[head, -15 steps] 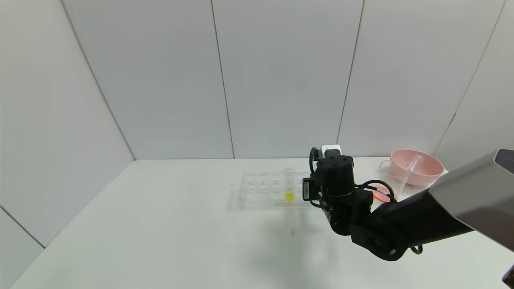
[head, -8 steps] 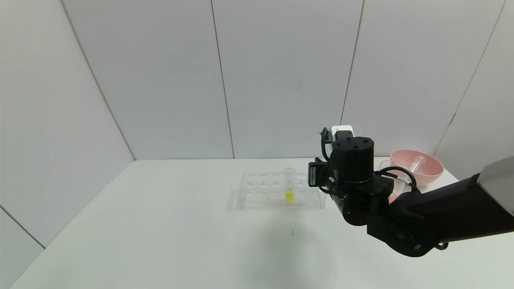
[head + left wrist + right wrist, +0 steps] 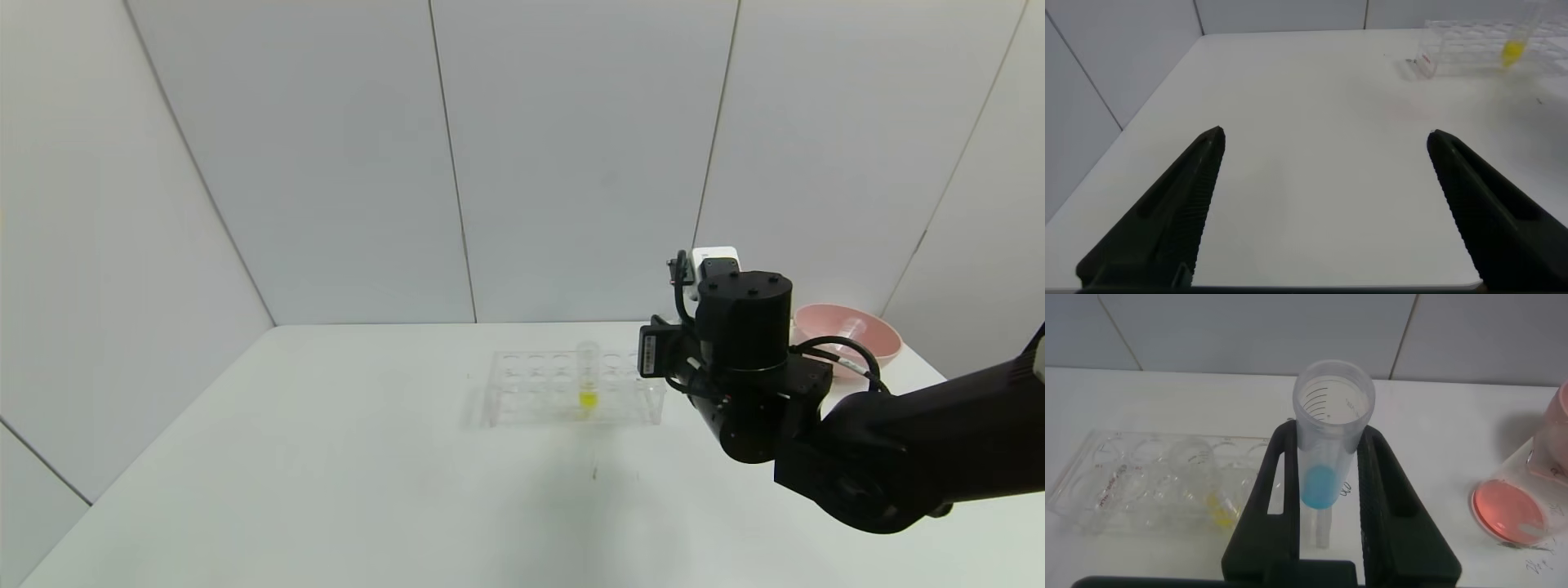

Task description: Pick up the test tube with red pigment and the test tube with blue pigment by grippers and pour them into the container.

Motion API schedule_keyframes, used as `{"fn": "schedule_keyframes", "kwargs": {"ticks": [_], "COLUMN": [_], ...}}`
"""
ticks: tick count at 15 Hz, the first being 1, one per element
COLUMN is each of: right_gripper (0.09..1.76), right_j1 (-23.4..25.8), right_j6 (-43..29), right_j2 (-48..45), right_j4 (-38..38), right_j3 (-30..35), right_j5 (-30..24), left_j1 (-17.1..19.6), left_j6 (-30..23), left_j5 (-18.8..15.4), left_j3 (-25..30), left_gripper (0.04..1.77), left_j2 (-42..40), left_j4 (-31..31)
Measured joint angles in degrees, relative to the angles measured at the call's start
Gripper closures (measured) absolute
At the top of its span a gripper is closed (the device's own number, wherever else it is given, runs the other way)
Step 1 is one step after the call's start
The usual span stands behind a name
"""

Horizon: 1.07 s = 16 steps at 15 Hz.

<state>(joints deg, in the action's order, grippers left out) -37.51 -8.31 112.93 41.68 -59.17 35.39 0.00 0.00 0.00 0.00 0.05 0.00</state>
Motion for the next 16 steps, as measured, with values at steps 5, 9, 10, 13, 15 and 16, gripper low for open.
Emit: {"fn": "schedule_keyframes", "kwargs": {"ticks": [5, 9, 10, 13, 15, 16], "right_gripper": [1.37, 1.37, 1.37, 1.37, 1.37, 1.37], "right_j1": [1.1, 7.7, 11.1, 22.8, 30.6, 34.4], "right_j6": [2.9, 5.6, 7.1, 16.1, 24.4, 29.0], "right_j2": [-5.9, -16.2, -19.2, -25.9, -28.2, -28.9], "right_j4": [-2.3, -15.3, -20.0, -28.4, -31.7, -33.5], "right_j3": [6.1, 10.6, 11.0, 11.5, 11.6, 11.5], "right_j5": [-5.8, -18.6, -22.9, -35.3, -41.9, -44.7], "left_j1": [0.0, 0.0, 0.0, 0.0, 0.0, 0.0], "left_j6": [0.0, 0.0, 0.0, 0.0, 0.0, 0.0], "left_j5": [0.0, 0.0, 0.0, 0.0, 0.0, 0.0], "left_j3": [0.0, 0.0, 0.0, 0.0, 0.0, 0.0], "left_gripper": [0.05, 0.05, 0.05, 0.05, 0.05, 0.05], "left_j2": [0.0, 0.0, 0.0, 0.0, 0.0, 0.0], "left_j4": [0.0, 0.0, 0.0, 0.0, 0.0, 0.0]}}
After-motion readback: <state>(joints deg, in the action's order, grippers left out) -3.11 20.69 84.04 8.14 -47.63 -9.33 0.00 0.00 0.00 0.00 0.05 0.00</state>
